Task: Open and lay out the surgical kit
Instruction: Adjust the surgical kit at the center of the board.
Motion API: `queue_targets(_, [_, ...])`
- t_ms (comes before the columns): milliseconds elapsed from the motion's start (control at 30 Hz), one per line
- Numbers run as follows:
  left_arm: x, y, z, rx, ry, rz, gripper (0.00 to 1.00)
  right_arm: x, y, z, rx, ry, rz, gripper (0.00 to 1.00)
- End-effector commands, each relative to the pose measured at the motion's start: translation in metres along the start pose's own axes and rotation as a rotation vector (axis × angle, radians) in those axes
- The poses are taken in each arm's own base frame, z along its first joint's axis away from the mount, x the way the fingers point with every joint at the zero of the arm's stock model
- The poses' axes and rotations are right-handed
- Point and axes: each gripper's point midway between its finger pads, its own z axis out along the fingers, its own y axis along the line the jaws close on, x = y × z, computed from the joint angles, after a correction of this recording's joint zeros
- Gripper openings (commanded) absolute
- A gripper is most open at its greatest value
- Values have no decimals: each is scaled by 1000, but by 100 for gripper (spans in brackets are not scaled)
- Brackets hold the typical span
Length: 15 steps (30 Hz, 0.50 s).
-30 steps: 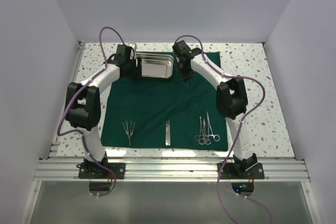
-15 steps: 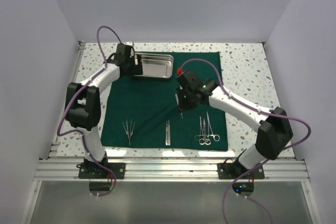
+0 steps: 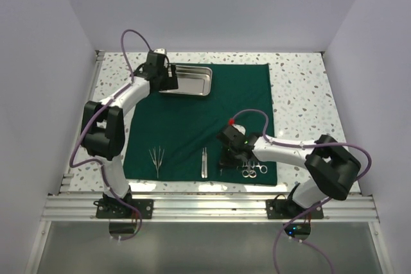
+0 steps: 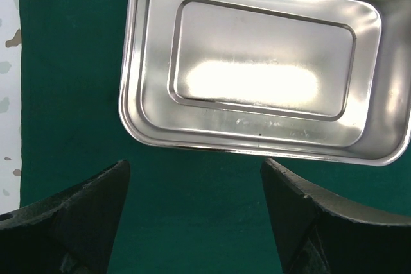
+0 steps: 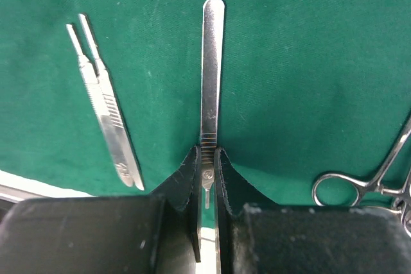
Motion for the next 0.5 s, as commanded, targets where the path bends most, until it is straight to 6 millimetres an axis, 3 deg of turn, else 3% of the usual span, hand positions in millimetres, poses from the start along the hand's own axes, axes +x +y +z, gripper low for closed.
queue_targets(0, [-8, -7, -15, -6, -47, -18, 87, -4, 26, 12, -77, -55, 78, 0])
queue_targets(133, [-2, -13, -22, -6, -48, -19, 87, 4, 55, 8, -100, -44, 21, 0])
queue_targets(233, [-2, -17, -27, -3, -53, -17, 87, 3, 65, -1, -99, -43, -4, 0])
queue_targets(333, [-5, -17, -32, -6, -63, -17, 87, -3, 57, -12, -56, -67, -19, 0])
queue_targets(467, [-7, -15, -37, -15, -69, -16, 87, 4, 23, -14, 42, -57, -37, 0])
